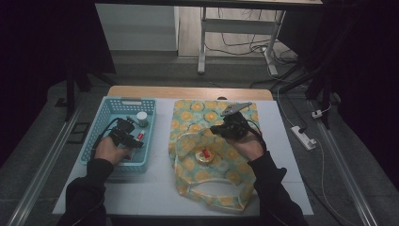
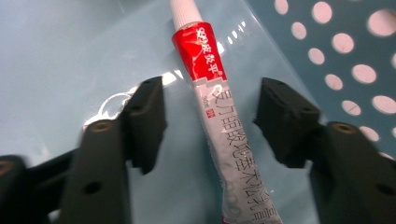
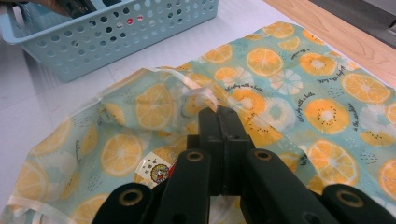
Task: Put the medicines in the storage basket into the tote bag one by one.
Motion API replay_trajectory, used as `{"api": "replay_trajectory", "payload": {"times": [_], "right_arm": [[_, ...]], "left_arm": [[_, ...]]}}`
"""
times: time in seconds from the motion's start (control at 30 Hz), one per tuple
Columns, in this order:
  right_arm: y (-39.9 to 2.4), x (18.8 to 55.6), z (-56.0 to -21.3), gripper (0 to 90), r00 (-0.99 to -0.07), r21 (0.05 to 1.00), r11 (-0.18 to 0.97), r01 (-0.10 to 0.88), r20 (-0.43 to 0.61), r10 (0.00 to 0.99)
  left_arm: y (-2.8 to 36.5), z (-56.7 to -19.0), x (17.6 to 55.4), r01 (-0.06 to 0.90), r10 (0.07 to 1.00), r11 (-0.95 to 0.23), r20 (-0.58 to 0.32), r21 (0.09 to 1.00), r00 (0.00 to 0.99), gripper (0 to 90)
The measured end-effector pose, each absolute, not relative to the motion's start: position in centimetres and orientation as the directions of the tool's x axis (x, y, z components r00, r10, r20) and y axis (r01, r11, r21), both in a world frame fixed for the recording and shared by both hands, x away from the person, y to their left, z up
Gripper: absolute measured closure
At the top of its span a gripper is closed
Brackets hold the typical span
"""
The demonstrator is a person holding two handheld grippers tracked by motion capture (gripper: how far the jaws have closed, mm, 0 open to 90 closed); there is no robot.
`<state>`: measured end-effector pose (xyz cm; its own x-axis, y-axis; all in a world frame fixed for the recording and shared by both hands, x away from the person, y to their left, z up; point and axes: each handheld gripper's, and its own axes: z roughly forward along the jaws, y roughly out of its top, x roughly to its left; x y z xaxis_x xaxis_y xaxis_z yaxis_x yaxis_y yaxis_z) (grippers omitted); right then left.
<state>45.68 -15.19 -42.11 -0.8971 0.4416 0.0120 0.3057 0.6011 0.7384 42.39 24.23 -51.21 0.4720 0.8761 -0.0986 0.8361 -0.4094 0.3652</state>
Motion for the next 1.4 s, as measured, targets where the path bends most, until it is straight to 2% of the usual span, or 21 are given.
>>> {"api": "replay_trajectory", "payload": {"times": [0.13,0.47,1.0,1.4], "right_arm": [[-15.3,45.7,-42.1,89.5,-0.896,0.738,0.601,0.307,0.011,0.443],[-15.3,45.8,-42.2,89.5,-0.895,0.735,0.605,0.308,0.008,0.445],[-15.3,45.8,-42.1,89.5,-0.895,0.738,0.603,0.302,0.002,0.446],[-15.3,45.7,-42.0,89.5,-0.896,0.74,0.602,0.3,0.001,0.445]], "left_arm": [[24.3,-51.2,42.4,0.843,0.877,-0.401,-0.117,0.359,0.467,56.2],[24.3,-51.2,42.6,0.854,0.877,-0.388,-0.145,0.347,0.458,66.7],[24.4,-50.8,42.6,0.86,0.886,-0.364,-0.15,0.357,0.438,73.7],[24.6,-50.2,42.5,0.858,0.888,-0.343,-0.164,0.383,0.429,74.2]]}}
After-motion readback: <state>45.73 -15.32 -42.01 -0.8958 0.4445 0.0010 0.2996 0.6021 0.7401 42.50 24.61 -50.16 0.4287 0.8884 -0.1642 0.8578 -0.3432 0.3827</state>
